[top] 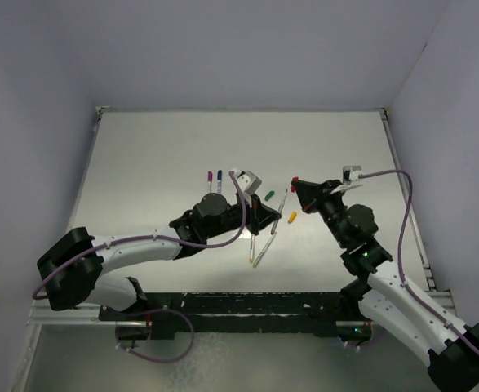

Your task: Insert the pens into the pen caps

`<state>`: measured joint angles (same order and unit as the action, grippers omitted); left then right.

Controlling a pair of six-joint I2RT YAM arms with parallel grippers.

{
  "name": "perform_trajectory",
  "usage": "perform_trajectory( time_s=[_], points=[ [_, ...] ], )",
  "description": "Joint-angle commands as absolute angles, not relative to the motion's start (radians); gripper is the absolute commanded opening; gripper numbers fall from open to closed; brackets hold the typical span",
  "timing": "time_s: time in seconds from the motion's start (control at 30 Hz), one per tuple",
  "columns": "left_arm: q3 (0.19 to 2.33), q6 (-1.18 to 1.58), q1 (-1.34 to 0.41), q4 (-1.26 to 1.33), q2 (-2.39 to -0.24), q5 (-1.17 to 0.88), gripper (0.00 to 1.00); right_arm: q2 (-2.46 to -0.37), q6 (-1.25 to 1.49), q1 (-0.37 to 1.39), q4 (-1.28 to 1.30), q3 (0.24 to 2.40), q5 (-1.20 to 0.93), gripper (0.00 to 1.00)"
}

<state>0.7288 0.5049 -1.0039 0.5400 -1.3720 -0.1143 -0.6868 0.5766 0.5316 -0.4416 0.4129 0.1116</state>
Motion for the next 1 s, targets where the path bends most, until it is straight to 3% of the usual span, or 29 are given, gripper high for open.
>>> perform_trajectory(
  time_s=[0.0,0.97],
  points=[
    [0.727,0.538,-1.008,0.631,-1.371,-0.120,0.00,-0.655,0.608,0.536,-0.627,0.396,0.098,0.00],
    [0.741,0.568,-1.008,0.636,-1.396,-0.115,0.00,-0.687,0.642,0.537,-0.777,0.368,0.009,0.00]
  ],
)
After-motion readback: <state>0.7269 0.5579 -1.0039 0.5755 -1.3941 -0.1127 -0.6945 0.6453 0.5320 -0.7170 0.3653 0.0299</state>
